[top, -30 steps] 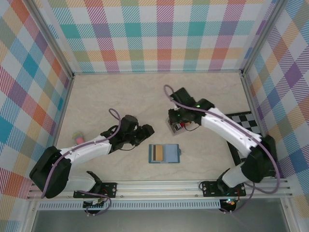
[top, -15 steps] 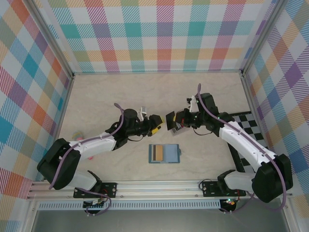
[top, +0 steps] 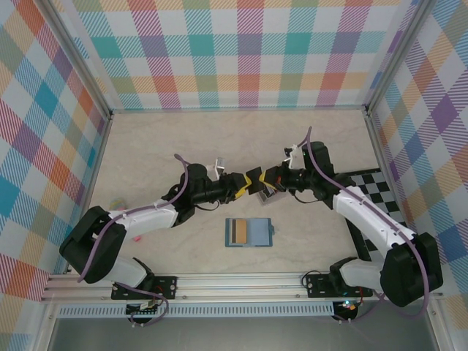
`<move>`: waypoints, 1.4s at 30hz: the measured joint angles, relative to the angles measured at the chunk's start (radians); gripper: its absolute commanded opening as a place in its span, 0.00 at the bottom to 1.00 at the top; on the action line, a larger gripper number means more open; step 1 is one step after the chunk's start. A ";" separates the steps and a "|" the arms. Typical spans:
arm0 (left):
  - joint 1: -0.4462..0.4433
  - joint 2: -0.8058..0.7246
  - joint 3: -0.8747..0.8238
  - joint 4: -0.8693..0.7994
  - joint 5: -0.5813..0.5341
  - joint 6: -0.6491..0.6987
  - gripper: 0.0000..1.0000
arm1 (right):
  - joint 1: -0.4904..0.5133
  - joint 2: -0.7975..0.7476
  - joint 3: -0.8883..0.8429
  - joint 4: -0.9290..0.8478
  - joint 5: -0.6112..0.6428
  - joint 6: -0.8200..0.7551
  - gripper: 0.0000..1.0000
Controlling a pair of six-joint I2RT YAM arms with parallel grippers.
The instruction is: Put the credit cards into the card holder
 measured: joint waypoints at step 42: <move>-0.174 -0.058 -0.151 -0.428 -0.206 0.270 0.00 | 0.234 0.229 -0.076 -0.410 0.423 -0.261 0.68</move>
